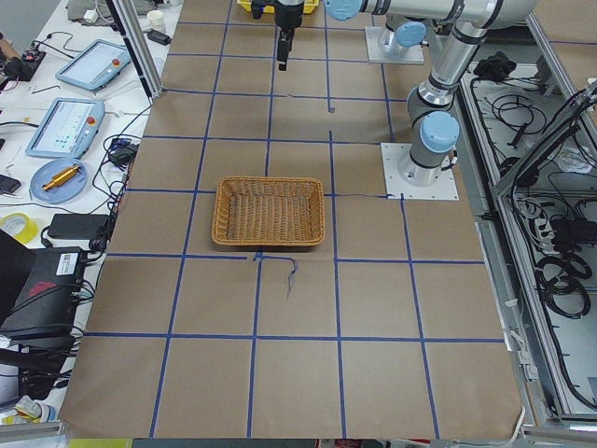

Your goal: Transfer tape with both arms

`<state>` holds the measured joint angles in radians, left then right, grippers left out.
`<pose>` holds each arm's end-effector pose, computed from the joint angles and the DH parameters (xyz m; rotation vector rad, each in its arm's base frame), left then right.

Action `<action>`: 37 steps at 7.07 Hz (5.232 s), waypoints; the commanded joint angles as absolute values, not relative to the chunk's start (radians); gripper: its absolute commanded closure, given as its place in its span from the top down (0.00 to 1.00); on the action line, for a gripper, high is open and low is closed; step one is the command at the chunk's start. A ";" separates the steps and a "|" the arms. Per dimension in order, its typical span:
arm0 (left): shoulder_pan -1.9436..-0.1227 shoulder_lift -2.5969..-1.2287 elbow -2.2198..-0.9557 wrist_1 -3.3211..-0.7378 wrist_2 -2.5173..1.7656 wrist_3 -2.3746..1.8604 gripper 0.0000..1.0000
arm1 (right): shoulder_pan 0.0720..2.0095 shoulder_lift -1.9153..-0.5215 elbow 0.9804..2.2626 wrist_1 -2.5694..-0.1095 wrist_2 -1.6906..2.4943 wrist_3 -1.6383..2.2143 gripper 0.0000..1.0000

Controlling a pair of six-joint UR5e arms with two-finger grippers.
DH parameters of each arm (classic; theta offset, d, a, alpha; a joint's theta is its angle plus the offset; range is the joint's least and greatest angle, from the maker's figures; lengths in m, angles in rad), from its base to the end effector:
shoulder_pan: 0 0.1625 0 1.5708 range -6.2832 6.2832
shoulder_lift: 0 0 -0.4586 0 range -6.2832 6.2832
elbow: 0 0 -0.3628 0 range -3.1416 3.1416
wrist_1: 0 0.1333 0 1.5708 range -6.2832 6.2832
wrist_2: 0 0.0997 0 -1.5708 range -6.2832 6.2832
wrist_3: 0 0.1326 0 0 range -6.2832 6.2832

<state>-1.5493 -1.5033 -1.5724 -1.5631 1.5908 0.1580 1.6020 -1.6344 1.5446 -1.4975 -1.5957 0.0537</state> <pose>-0.1212 -0.4430 0.5191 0.2112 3.1059 -0.1113 0.1435 -0.4298 0.5218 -0.0354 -3.1171 0.0273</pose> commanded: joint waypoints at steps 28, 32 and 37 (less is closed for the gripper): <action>-1.549 -1.503 -1.574 -1.563 1.591 0.158 1.00 | 0.907 -1.065 1.632 -2.056 -1.700 -0.850 1.00; -1.549 -1.503 -1.574 -1.563 1.591 0.158 1.00 | 0.896 -1.068 1.675 -2.060 -1.687 -0.760 0.08; -1.549 -1.503 -1.574 -1.563 1.591 0.158 1.00 | 1.043 -1.345 1.661 -1.880 -1.681 -0.586 0.00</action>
<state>-1.5493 -1.5033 -1.5732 -1.5631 1.5908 0.1580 0.9781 -1.2499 1.6624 -1.9551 -1.6829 -0.6749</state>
